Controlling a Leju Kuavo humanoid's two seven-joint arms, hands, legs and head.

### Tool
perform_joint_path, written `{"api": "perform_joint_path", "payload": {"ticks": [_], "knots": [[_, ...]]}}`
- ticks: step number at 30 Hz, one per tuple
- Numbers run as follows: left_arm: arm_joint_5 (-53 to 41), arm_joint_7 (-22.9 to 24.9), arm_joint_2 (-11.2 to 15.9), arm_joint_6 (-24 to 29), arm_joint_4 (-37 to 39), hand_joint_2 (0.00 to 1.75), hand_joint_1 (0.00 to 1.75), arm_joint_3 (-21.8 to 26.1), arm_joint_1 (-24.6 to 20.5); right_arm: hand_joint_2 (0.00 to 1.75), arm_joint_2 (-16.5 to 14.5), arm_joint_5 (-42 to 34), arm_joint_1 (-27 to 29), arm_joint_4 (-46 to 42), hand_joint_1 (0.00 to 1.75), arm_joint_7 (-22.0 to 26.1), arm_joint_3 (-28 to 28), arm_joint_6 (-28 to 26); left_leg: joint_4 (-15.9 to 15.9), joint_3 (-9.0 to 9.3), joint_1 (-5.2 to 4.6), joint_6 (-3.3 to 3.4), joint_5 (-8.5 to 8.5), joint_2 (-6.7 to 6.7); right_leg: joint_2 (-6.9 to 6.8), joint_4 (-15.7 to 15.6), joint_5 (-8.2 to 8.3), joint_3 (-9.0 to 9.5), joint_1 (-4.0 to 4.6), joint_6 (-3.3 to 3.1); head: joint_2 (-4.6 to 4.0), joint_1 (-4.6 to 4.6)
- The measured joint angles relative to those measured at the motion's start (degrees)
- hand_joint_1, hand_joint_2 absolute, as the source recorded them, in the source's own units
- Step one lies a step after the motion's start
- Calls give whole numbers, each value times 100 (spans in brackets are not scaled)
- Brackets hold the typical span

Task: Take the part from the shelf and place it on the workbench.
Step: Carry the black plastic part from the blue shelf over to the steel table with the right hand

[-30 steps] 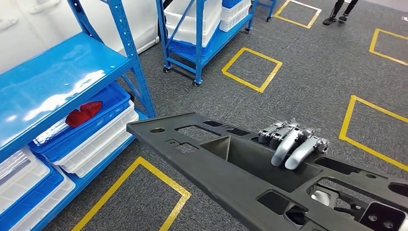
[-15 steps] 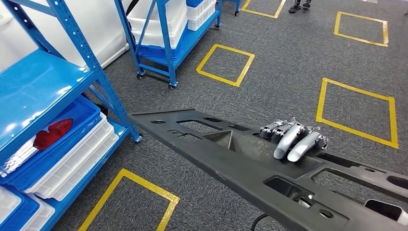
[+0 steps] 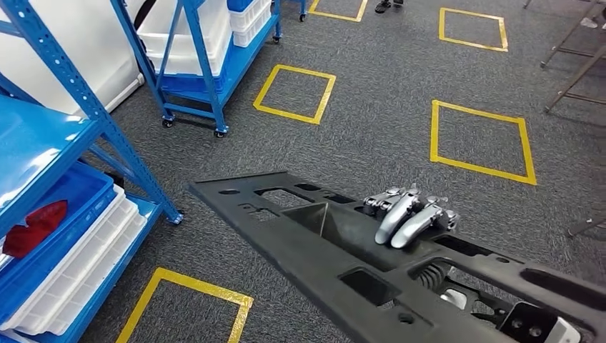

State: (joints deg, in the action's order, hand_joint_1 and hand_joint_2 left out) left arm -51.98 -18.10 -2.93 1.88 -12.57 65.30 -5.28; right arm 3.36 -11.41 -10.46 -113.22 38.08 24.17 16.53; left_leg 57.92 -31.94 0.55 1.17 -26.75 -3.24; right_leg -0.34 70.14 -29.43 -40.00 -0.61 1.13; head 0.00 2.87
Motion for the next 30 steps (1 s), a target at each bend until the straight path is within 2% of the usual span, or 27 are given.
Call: {"api": "perform_joint_path", "payload": {"ticks": [2, 3, 4, 6, 7, 8, 9, 10, 11, 12, 13, 14, 15, 16, 17, 18, 19, 21, 22, 24, 25, 26, 27, 28, 29, 30], "knots": [[6, -8, -37, -16, 0, 175, 0, 4, -1, 175, -42, 67, 44, 1, 175, 1, 0, 106, 4, 35, -19, -36, -31, -114, -296, -818, 280, 428, 58, -70, 0, 0], [5, -14, -51, -33, 0, 175, 0, 5, 0, 175, -62, 87, 53, 2, 175, 2, -1, 170, 5, 48, -28, -62, -45, -165, -400, -1055, 334, 546, 94, -107, 0, 1], [2, -23, -64, -58, 0, 175, 0, 5, -2, 175, -79, 111, 64, 3, 175, 2, -8, 227, 5, 61, -35, -89, -59, -220, -448, -1157, 332, 585, 127, -138, 0, 1], [-14, -47, -95, -116, 0, 175, 0, 5, -23, 175, -103, 168, 114, -5, 175, 3, -56, 313, -10, 89, -38, -146, -83, -330, -302, -1191, 353, 584, 133, -192, 0, 1], [-33, -60, -110, -148, 0, 175, 0, 4, -43, 175, -114, 206, 151, -23, 175, 3, -95, 339, 17, 96, -29, -173, -123, -296, -236, -1226, 371, 601, 120, -223, 0, 1], [-52, -69, -129, -176, 1, 175, 0, 3, -64, 175, -129, 245, 186, -44, 175, 4, -134, 356, 133, 61, -20, -194, -216, -195, -172, -1260, 393, 623, 100, -259, 0, 1], [-73, -74, -143, -199, 2, 175, 0, 2, -80, 175, -148, 285, 218, -67, 175, 4, -165, 360, 366, -32, -10, -210, -362, -50, -108, -1288, 412, 644, 80, -290, 0, 1], [-93, -73, -161, -213, 3, 175, 0, 1, -88, 175, -167, 321, 254, -88, 175, 4, -194, 361, 720, -183, 3, -221, -546, 109, -40, -1296, 417, 651, 80, -309, 0, 1], [-109, -66, -181, -219, 5, 175, 0, -1, -89, 175, -180, 352, 295, -102, 175, 4, -219, 360, 1119, -371, 7, -230, -723, 201, 36, -1294, 418, 652, 80, -323, 0, 1], [-125, -52, -199, -219, 6, 175, 0, -3, -89, 175, -187, 378, 344, -114, 175, 4, -243, 360, 1447, -536, 10, -240, -826, 242, 120, -1291, 417, 654, 82, -327, 0, 1], [-139, -35, -217, -219, 7, 175, 0, -6, -92, 175, -190, 397, 393, -123, 175, 4, -265, 359, 1610, -632, 13, -247, -824, 259, 207, -1286, 415, 658, 83, -328, -1, 1], [-149, -20, -233, -218, 7, 175, 0, -9, -98, 175, -190, 411, 429, -128, 175, 4, -283, 359, 1553, -628, 16, -252, -708, 269, 294, -1276, 412, 664, 81, -322, -1, 1], [-155, -5, -247, -217, 7, 175, 0, -13, -108, 175, -190, 422, 451, -130, 175, 4, -299, 358, 1286, -527, 26, -256, -498, 297, 381, -1259, 403, 670, 75, -309, -1, 1], [-157, 6, -261, -217, 7, 175, 0, -15, -117, 175, -190, 429, 461, -132, 175, 4, -314, 358, 909, -377, 44, -261, -267, 391, 462, -1234, 389, 669, 67, -288, -1, 1], [-152, 16, -276, -217, 9, 175, 0, -16, -122, 175, -190, 436, 460, -133, 175, 2, -327, 359, 543, -228, 62, -262, -112, 516, 539, -1191, 369, 652, 69, -259, -1, 1], [-145, 32, -292, -214, 10, 175, 0, -16, -122, 175, -190, 442, 457, -134, 175, -1, -335, 362, 283, -123, 79, -251, -25, 630, 609, -1154, 358, 624, 67, -224, -1, 2], [-136, 47, -310, -206, 12, 175, 0, -16, -116, 175, -190, 448, 454, -134, 175, -7, -339, 368, 153, -75, 83, -233, -14, 706, 670, -1127, 354, 590, 63, -189, -1, 2], [-117, 88, -350, -167, 14, 175, 0, -15, -98, 175, -189, 454, 455, -133, 175, -20, -339, 404, 110, -61, 68, -164, -32, 656, 778, -1120, 372, 537, 44, -114, 0, 2], [-103, 105, -369, -134, 14, 175, 0, -13, -90, 175, -188, 450, 457, -133, 175, -24, -339, 429, 89, -54, 64, -126, -17, 596, 737, -1101, 358, 517, 37, -83, 0, 1], [-56, 132, -398, -62, 15, 175, 0, -5, -69, 175, -187, 428, 436, -129, 175, -29, -336, 472, 44, -41, 64, -48, 11, 472, 459, -818, 178, 376, 40, -30, 0, 0], [-18, 140, -401, -34, 15, 175, 0, 3, -52, 175, -187, 407, 420, -122, 175, -32, -334, 488, 36, -37, 55, -24, 13, 407, 277, -512, 14, 232, 37, -12, 0, 0], [26, 143, -405, -22, 15, 175, 0, 17, -31, 175, -187, 383, 402, -108, 175, -35, -331, 503, 33, -37, 45, -7, 7, 338, 166, -143, -158, 49, 31, 7, 0, 0], [65, 138, -409, -27, 15, 175, 0, 35, -12, 175, -187, 358, 389, -86, 175, -37, -327, 517, 34, -37, 36, -2, 1, 266, 118, 199, -282, -123, 19, 21, 0, 1], [90, 125, -415, -52, 15, 175, 0, 53, 1, 175, -187, 337, 377, -57, 175, -35, -323, 530, 35, -36, 29, 1, -7, 193, 93, 404, -320, -229, 9, 30, 0, 1], [97, 108, -424, -84, 15, 175, 0, 69, 4, 175, -187, 322, 363, -25, 175, -30, -319, 539, 36, -32, 25, 0, -15, 126, 73, 398, -255, -229, 2, 32, 0, 1], [89, 89, -436, -119, 15, 175, 0, 78, 2, 175, -187, 310, 345, 8, 175, -24, -314, 543, 36, -21, 22, -8, -25, 65, 42, 175, -102, -113, -1, 25, 0, 1]]}}
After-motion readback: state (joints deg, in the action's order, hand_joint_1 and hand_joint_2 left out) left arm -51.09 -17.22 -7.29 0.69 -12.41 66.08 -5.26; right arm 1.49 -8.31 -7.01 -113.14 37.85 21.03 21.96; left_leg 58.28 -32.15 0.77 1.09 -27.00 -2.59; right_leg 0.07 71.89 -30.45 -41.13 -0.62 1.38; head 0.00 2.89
